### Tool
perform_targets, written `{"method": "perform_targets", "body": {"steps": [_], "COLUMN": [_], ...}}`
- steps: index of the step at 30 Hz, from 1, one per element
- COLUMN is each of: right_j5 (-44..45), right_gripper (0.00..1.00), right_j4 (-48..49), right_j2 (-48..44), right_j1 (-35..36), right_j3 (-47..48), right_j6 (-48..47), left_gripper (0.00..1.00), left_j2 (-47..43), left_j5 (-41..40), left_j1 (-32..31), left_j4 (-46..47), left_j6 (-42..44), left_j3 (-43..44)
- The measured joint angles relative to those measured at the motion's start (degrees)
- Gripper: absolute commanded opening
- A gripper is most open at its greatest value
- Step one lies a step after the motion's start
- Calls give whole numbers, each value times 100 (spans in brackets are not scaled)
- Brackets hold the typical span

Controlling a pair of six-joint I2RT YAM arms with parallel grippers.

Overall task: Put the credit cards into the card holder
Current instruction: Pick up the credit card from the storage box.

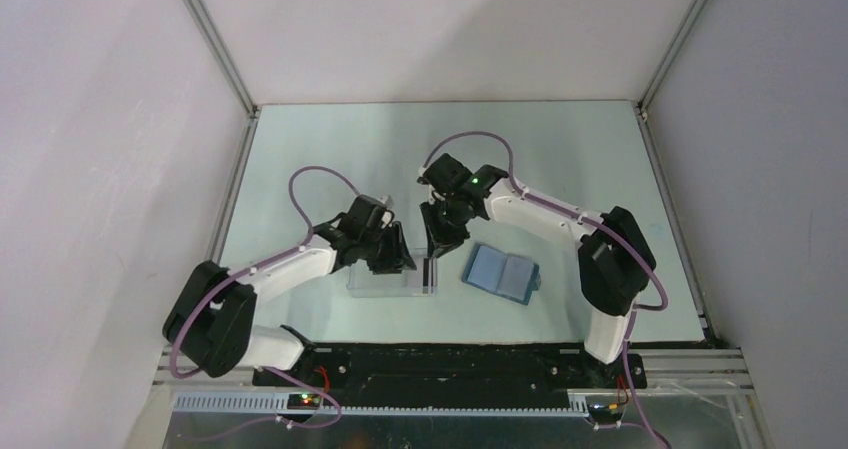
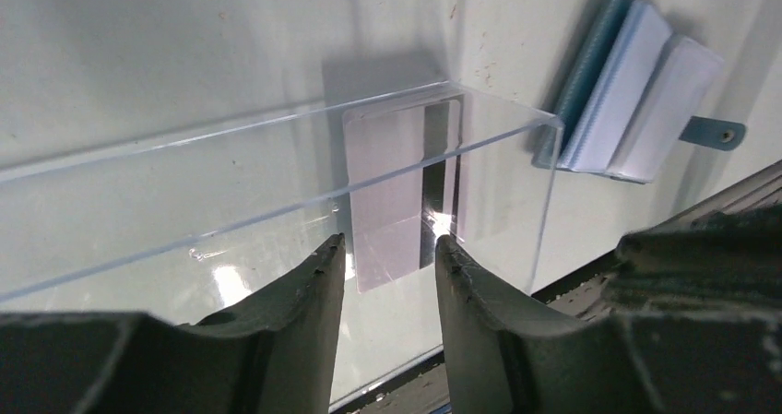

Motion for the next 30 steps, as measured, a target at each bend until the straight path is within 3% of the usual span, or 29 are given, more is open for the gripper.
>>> {"method": "perform_targets", "body": {"steps": [3, 4, 14, 30], "right_j5": [122, 173, 732, 2105], "right_gripper": [1, 0, 0, 0], "right_j4": [-79, -114, -350, -984], "right_j2": [17, 39, 791, 1558], "right_j1": [181, 256, 787, 1244], "right_j3": [275, 376, 660, 1207], "right_j6": [-66, -61, -68, -85], "left_gripper": [45, 45, 43, 40], "left_j2": [-181, -223, -330, -280], "left_j5": [9, 13, 168, 520], "left_j1": [81, 122, 479, 546], "left_j4": [7, 20, 28, 319], "left_j6": [2, 0, 4, -52], "left_j3": [-15, -42, -468, -546]}}
